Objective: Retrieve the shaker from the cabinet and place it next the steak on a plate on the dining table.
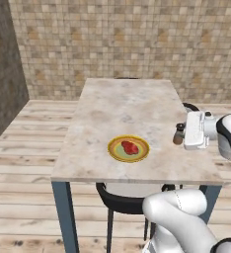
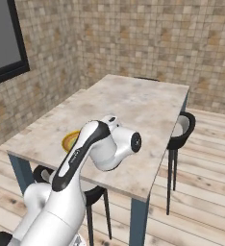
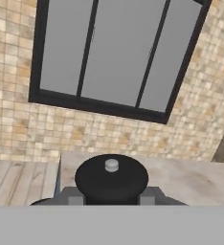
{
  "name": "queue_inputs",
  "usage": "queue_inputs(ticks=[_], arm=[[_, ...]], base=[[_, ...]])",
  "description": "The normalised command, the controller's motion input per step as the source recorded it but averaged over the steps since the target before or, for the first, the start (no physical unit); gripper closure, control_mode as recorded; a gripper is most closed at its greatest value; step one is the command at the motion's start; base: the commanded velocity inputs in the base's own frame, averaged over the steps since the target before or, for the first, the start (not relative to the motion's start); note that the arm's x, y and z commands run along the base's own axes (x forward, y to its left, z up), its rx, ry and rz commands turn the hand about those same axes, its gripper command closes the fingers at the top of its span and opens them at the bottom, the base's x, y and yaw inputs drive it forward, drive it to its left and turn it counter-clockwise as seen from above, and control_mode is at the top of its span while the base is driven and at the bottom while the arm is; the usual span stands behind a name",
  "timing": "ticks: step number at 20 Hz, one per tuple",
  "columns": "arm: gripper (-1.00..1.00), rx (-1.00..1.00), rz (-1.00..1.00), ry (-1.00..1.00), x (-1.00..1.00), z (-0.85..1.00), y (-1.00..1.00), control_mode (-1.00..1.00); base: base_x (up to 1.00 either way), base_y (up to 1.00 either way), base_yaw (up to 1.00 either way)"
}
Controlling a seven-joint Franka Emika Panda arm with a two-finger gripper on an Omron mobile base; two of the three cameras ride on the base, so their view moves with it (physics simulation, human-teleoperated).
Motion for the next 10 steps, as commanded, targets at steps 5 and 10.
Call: queue_inputs(ticks=[5,10], arm=[[1.0,0.03,0.0,0.07,0.0,-0.01,0.0,-1.0],[1.0,0.09,0.0,0.13,0.0,-0.11,0.0,-1.0]], base=[[0.0,0.0,0.0],[0.0,0.0,0.0]])
